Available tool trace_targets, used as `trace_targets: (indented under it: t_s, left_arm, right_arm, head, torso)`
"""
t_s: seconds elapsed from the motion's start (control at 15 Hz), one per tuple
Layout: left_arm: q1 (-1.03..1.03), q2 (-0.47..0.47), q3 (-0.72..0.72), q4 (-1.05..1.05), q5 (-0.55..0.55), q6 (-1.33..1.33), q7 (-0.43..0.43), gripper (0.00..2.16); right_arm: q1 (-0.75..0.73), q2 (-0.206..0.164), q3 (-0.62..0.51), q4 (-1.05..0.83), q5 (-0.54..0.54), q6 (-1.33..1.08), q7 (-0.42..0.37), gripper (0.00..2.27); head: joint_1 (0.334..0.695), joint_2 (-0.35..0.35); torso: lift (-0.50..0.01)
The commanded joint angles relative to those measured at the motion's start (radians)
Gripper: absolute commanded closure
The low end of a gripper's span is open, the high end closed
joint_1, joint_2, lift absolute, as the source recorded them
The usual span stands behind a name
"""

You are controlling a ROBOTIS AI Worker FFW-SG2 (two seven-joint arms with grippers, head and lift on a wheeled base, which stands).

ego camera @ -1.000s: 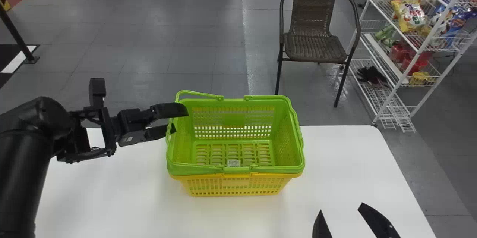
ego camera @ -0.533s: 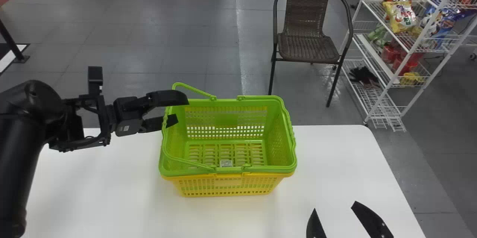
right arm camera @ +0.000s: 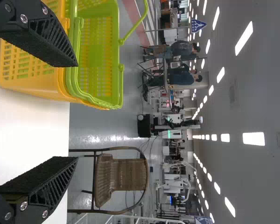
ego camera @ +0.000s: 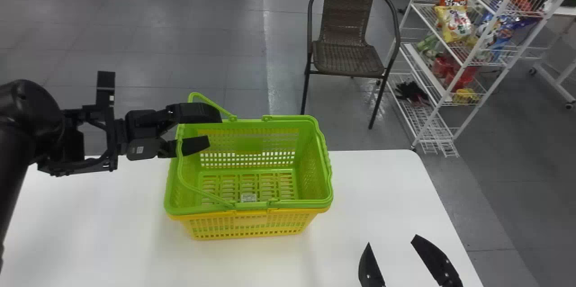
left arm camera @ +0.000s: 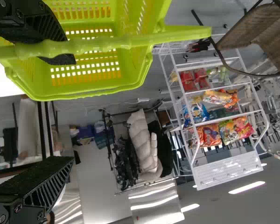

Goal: Grasp handle with right gripper to insert into left gripper then lift and swing left to center

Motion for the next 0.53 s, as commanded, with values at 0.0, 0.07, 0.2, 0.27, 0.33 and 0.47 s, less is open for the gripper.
trace_targets:
  t_s: [0.0,0.07,0.2,0.27,0.33,0.47]
  left_arm:
    - [-0.012,-0.011,-0.017,-0.001,0.001,0.040,-0.004,0.08]
    - [-0.018,-0.016,-0.025,-0.004,0.001,0.062,-0.007,0.08]
    - [-0.035,-0.026,-0.037,-0.004,0.004,0.083,-0.007,0.09]
    - [-0.043,-0.029,-0.045,-0.004,0.006,0.083,-0.007,0.09]
    - [-0.052,-0.037,-0.046,-0.004,0.004,0.083,-0.007,0.09]
    - [-0.070,-0.045,-0.065,-0.001,-0.002,0.077,0.002,0.09]
  right_arm:
    - [-0.013,0.000,-0.025,0.001,-0.009,0.003,0.000,0.10]
    - [-0.019,0.000,-0.034,0.001,-0.012,0.003,0.000,0.10]
    - [-0.031,0.000,-0.054,0.001,-0.013,0.012,0.000,0.10]
    - [-0.039,0.000,-0.063,0.001,-0.013,0.018,0.000,0.10]
    - [-0.045,0.000,-0.071,0.001,-0.013,0.018,0.000,0.10]
    - [-0.054,-0.001,-0.085,-0.003,-0.021,0.021,0.002,0.10]
  head:
    - [0.695,-0.162]
    - [0.695,-0.174]
    - [0.695,-0.210]
    - [0.695,-0.220]
    - [0.695,-0.230]
    - [0.695,-0.256]
  torso:
    - [0.000]
    - [0.000]
    - [0.000]
    - [0.000]
    - [0.000]
    - [0.000]
